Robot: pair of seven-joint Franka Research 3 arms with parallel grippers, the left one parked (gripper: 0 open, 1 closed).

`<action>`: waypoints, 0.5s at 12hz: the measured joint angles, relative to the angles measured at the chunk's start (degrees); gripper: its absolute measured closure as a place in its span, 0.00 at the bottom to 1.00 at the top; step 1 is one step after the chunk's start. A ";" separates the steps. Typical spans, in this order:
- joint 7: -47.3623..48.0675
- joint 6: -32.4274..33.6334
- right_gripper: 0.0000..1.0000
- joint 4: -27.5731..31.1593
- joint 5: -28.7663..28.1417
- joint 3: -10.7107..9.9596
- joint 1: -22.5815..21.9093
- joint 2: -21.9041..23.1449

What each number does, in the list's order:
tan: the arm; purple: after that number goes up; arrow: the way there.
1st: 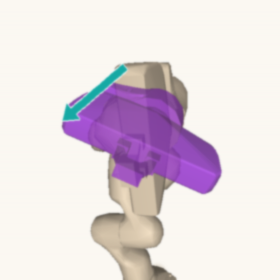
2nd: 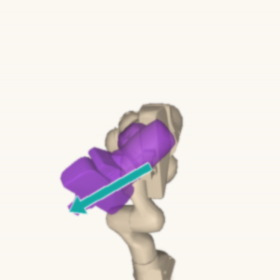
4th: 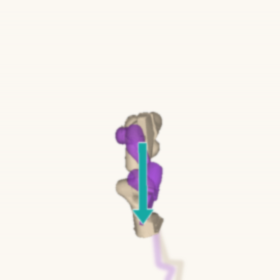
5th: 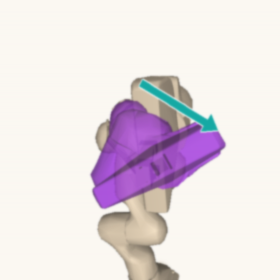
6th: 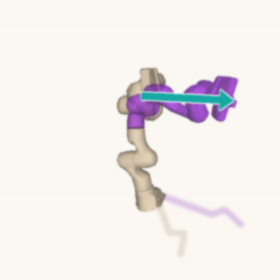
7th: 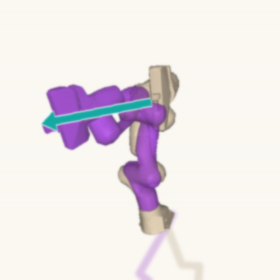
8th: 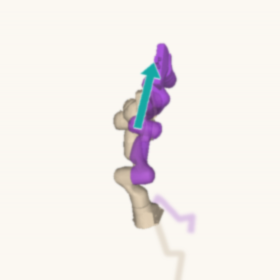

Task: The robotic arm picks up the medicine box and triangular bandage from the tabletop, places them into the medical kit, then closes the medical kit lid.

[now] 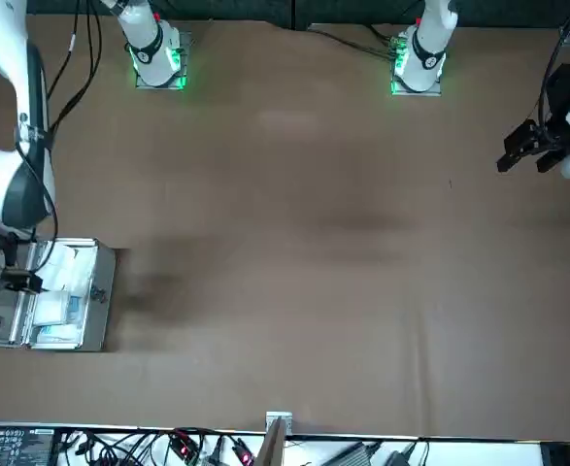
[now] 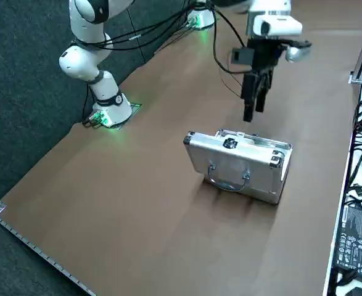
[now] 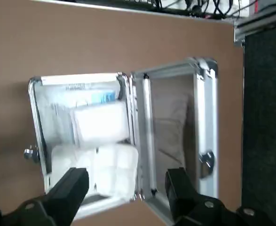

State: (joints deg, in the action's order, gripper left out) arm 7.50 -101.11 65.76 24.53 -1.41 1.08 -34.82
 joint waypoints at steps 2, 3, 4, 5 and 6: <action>-1.01 2.20 0.00 -0.05 -0.25 -0.01 0.07 1.84; -2.19 2.68 0.02 -0.05 -0.55 -0.04 0.31 2.68; -3.75 3.05 0.02 -0.05 -1.22 -0.11 0.83 3.36; -5.30 3.18 0.08 -0.05 -1.97 -0.16 1.64 3.96; -6.82 3.22 0.18 -0.05 -2.44 -0.19 2.69 4.43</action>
State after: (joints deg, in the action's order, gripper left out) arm 0.68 -97.90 65.71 22.09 -1.60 3.77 -30.39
